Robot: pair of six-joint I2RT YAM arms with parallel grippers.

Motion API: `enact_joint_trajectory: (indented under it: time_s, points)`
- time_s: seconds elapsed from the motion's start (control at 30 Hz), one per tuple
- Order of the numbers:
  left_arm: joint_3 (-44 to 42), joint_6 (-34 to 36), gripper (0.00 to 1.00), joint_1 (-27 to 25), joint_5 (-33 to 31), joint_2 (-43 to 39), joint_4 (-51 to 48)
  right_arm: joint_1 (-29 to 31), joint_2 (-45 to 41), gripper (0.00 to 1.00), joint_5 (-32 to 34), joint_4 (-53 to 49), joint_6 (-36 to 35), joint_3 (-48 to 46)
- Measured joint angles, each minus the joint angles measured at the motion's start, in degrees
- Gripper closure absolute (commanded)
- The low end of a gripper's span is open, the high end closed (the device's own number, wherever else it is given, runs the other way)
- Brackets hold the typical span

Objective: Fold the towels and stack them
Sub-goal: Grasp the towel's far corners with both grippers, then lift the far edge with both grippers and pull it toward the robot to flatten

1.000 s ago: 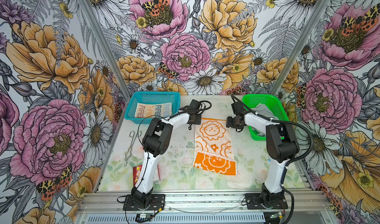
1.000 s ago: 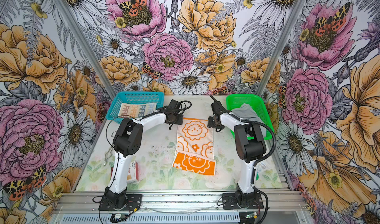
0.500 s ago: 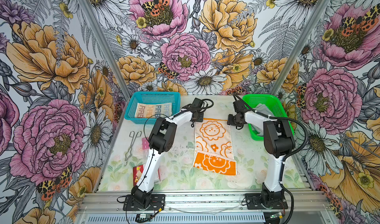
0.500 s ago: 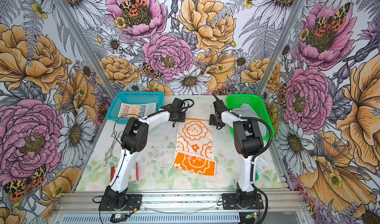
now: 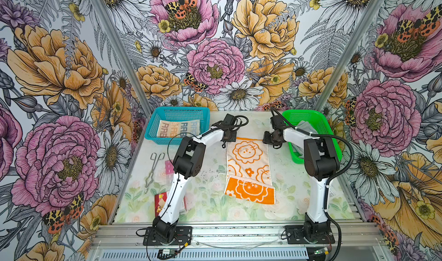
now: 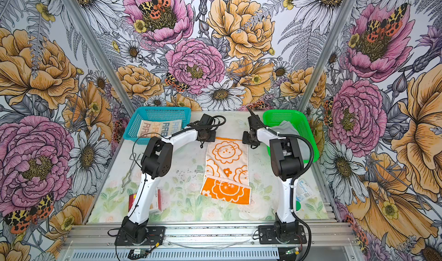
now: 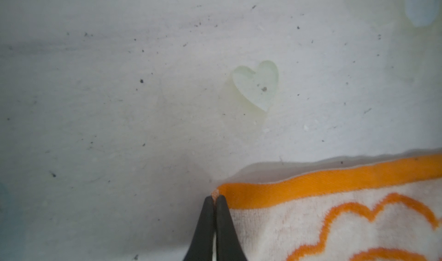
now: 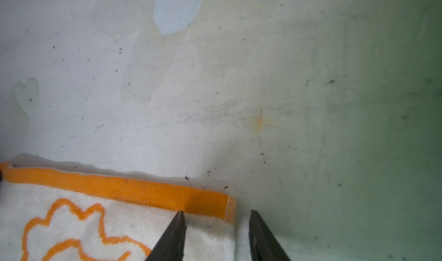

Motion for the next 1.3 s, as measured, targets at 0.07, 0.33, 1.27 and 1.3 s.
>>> enact_joint_trajectory:
  time_s: [0.07,0.33,1.27,1.3]
  points:
    - [0.0,0.0,1.00,0.0,0.1,0.0,0.0,0.0,0.1,0.74,-0.4,0.2,0.0,0.0]
    - [0.1,0.3,1.00,0.2,0.3,0.0,-0.1,0.0,0.5,1.00,-1.7,0.0,-0.2,0.4]
    - [-28.7,9.0,1.00,-15.5,-4.3,-75.7,0.0,10.2,-61.2,1.00,-9.9,-4.6,1.7,-4.6]
    - [-29.6,9.2,1.00,-17.1,-5.2,-77.8,0.0,10.4,-63.2,1.00,-9.9,-5.4,2.2,-4.6]
